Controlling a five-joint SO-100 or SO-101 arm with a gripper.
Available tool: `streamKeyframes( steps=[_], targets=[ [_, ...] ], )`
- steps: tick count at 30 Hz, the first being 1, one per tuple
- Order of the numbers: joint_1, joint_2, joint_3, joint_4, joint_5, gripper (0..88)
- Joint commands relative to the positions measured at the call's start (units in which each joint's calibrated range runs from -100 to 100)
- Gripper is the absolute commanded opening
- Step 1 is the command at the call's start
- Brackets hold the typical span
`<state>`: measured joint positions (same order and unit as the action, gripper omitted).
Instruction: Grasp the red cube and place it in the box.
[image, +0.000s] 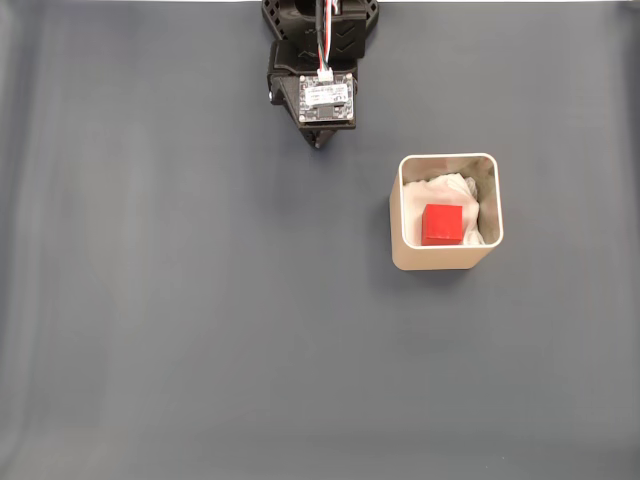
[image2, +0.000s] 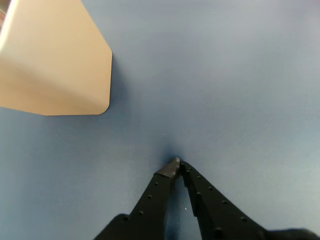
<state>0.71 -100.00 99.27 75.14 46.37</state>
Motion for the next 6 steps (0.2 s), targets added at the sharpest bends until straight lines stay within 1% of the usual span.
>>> streamKeyframes(
  steps=[1, 6],
  targets=[
    [0.46, 0.09, 0.55, 1.06, 0.2, 0.3],
    [0.46, 0.09, 0.55, 1.06, 0.2, 0.3]
  ],
)
